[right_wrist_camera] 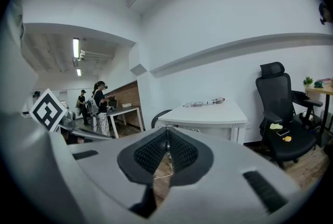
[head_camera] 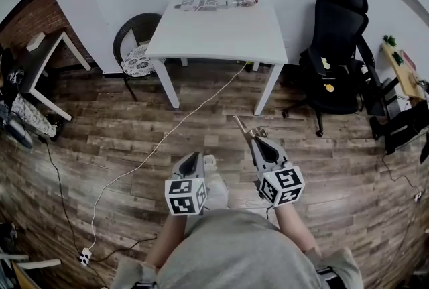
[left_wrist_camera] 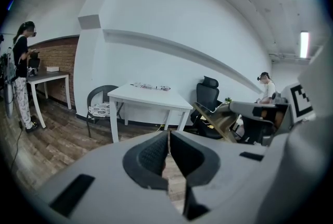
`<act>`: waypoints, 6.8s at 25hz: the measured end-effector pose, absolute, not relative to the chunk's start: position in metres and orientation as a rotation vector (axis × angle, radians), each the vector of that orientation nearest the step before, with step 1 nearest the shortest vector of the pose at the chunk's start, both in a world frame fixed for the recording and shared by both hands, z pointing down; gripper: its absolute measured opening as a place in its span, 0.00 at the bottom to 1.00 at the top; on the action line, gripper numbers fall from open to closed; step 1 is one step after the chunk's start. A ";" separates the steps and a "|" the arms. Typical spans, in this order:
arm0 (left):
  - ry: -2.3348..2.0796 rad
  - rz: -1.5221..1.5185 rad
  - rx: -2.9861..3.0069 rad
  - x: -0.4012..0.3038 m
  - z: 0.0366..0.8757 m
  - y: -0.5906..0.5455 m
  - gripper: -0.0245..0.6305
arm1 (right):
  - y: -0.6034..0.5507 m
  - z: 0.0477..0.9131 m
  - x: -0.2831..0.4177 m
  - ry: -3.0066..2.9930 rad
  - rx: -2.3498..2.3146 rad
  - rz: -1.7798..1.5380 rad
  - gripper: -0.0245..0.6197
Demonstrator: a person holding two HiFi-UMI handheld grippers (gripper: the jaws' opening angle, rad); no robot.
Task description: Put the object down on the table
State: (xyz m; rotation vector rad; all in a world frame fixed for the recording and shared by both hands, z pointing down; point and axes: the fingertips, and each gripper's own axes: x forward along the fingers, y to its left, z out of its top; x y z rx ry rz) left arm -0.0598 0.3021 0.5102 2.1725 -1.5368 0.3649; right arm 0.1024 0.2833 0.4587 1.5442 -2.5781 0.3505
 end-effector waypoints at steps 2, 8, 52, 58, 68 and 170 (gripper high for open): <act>-1.533 0.367 2.178 -0.057 0.512 0.287 0.06 | 0.270 0.460 0.104 -2.577 1.547 0.349 0.05; -1.512 0.367 2.196 -0.051 0.512 0.228 0.06 | 0.217 0.461 0.105 -2.567 1.546 0.350 0.05; -1.401 0.400 2.255 -0.094 0.511 -0.137 0.06 | -0.147 0.454 0.052 -2.515 1.627 0.356 0.05; -1.396 0.411 2.231 -0.098 0.517 -0.156 0.06 | -0.170 0.456 0.051 -2.500 1.617 0.356 0.05; -1.423 0.429 2.196 -0.094 0.529 -0.196 0.06 | -0.221 0.466 0.057 -2.515 1.576 0.359 0.05; -1.463 0.474 2.108 -0.047 0.545 -0.366 0.06 | -0.470 0.603 0.146 -2.143 1.564 0.428 0.17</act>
